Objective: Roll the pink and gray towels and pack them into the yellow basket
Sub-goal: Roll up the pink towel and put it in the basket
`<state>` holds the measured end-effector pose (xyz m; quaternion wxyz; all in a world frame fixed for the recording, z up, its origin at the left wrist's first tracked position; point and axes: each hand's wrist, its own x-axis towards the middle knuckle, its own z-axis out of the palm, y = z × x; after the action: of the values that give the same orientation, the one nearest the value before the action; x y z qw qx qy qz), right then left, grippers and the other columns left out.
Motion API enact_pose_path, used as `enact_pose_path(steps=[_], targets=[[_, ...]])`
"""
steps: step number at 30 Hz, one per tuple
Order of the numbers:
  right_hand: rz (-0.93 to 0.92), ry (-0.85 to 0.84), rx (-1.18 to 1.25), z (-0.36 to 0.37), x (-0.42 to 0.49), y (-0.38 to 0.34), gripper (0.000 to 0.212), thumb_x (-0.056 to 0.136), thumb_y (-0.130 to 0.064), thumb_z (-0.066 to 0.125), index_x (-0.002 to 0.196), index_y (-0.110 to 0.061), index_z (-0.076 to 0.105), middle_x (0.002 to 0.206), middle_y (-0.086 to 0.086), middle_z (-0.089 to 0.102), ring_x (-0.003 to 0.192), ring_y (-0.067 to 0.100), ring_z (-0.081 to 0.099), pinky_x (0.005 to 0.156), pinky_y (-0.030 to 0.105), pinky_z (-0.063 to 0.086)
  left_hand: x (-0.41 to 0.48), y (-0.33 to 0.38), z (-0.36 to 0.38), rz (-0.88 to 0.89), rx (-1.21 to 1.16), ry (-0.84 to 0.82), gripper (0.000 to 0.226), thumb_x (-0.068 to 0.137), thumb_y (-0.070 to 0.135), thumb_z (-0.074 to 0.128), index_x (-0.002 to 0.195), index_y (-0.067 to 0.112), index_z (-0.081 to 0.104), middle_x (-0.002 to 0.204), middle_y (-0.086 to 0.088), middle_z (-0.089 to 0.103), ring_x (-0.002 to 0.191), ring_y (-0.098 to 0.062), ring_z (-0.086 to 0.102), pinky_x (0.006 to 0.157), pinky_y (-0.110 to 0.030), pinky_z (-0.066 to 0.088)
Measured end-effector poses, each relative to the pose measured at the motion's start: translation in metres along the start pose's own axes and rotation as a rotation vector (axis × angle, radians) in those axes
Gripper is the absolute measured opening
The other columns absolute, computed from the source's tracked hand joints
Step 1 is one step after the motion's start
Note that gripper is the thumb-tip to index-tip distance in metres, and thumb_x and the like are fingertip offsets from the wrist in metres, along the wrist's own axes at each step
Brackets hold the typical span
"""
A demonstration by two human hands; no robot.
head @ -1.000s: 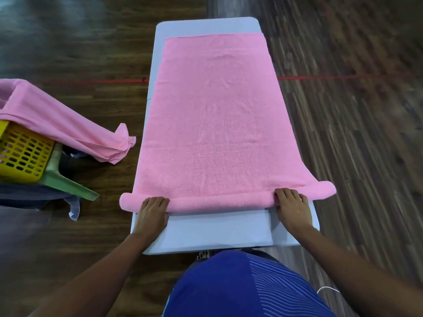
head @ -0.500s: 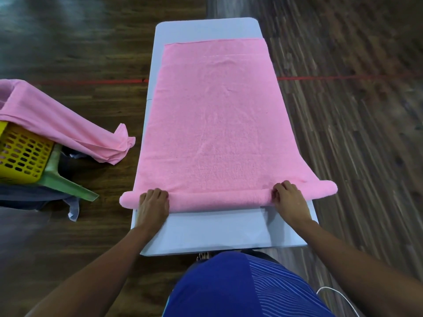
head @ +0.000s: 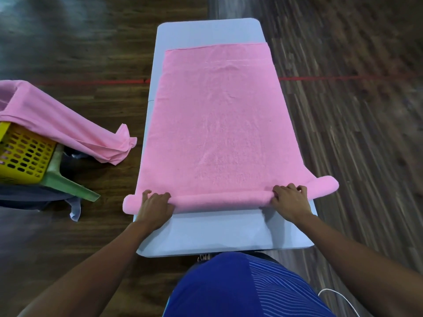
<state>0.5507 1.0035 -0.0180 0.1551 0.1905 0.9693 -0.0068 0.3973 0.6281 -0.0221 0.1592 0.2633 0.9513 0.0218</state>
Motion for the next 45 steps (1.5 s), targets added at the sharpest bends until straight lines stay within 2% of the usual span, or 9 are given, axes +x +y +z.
enact_pose_path(steps=[8,13,16,20,26,32,36,41,45], targets=[[0.028,0.290,0.143,0.013,0.001,0.004,0.007,0.084,-0.010,0.060,0.090,-0.006,0.061,0.087,0.013,0.059,0.076,0.035,0.053,0.063,0.040,0.038,0.002,-0.007,0.007,0.026,-0.097,0.277,0.016,0.088,0.018,0.062,0.100,0.010,0.068,0.103,-0.010,0.067,0.097,-0.031,0.060,0.095,-0.049,0.039],[-0.056,0.184,0.201,0.023,-0.013,0.004,0.049,0.064,-0.009,0.075,0.110,-0.006,0.059,0.108,0.012,0.062,0.095,0.034,0.058,0.079,0.045,0.050,-0.012,-0.014,0.024,0.172,0.030,0.108,0.058,0.072,0.028,0.078,0.123,0.005,0.061,0.119,-0.014,0.065,0.108,-0.032,0.062,0.100,-0.052,0.044],[-0.042,0.193,0.222,0.023,-0.006,0.002,0.041,0.072,0.000,0.070,0.111,-0.004,0.061,0.109,0.014,0.064,0.097,0.035,0.058,0.086,0.044,0.049,-0.012,-0.008,0.016,0.110,0.001,0.138,0.041,0.068,0.009,0.080,0.107,0.006,0.069,0.103,-0.013,0.071,0.090,-0.031,0.067,0.088,-0.047,0.052],[-0.049,0.159,0.283,0.011,0.010,-0.008,0.032,0.078,0.009,0.057,0.107,-0.006,0.061,0.106,0.010,0.062,0.099,0.033,0.053,0.085,0.038,0.043,-0.013,-0.004,0.008,0.073,0.047,0.071,0.015,0.070,0.020,0.070,0.081,0.012,0.064,0.073,-0.005,0.066,0.063,-0.025,0.059,0.063,-0.033,0.047],[-0.066,0.127,0.293,0.005,0.019,-0.020,0.039,0.083,0.006,0.052,0.117,-0.010,0.059,0.114,0.008,0.061,0.103,0.032,0.051,0.091,0.038,0.041,-0.025,-0.010,0.013,0.042,-0.025,0.022,0.019,0.077,0.035,0.056,0.073,0.017,0.057,0.064,0.000,0.059,0.053,-0.015,0.046,0.054,-0.026,0.038],[-0.062,0.033,0.107,0.002,0.000,-0.010,0.023,0.085,-0.027,0.044,0.101,-0.021,0.059,0.098,-0.002,0.064,0.096,0.024,0.053,0.092,0.038,0.032,-0.013,-0.008,0.002,0.012,-0.099,0.046,0.019,0.079,0.035,0.042,0.071,0.020,0.052,0.070,0.002,0.058,0.064,-0.016,0.045,0.065,-0.031,0.033],[0.041,-0.059,0.107,0.009,-0.009,-0.007,0.022,0.089,-0.027,0.041,0.104,-0.022,0.056,0.097,0.001,0.066,0.099,0.023,0.054,0.096,0.040,0.026,-0.008,-0.006,0.006,0.016,-0.116,0.095,0.026,0.080,0.028,0.053,0.100,0.013,0.061,0.096,-0.006,0.064,0.083,-0.025,0.055,0.074,-0.039,0.045],[0.091,0.267,0.115,0.019,-0.019,-0.004,0.016,0.084,-0.022,0.061,0.097,-0.012,0.061,0.095,0.009,0.060,0.085,0.032,0.053,0.076,0.043,0.037,-0.014,-0.006,0.008,0.016,-0.045,0.292,0.029,0.084,0.011,0.067,0.112,0.007,0.061,0.108,-0.013,0.063,0.096,-0.031,0.058,0.083,-0.047,0.048],[-0.049,0.317,0.167,0.026,-0.032,0.000,0.020,0.082,-0.021,0.056,0.100,-0.013,0.061,0.101,0.005,0.061,0.088,0.027,0.054,0.076,0.040,0.041,-0.023,-0.012,0.018,0.094,-0.005,0.203,0.040,0.084,0.016,0.070,0.121,0.004,0.060,0.118,-0.015,0.064,0.106,-0.031,0.060,0.096,-0.048,0.048]])
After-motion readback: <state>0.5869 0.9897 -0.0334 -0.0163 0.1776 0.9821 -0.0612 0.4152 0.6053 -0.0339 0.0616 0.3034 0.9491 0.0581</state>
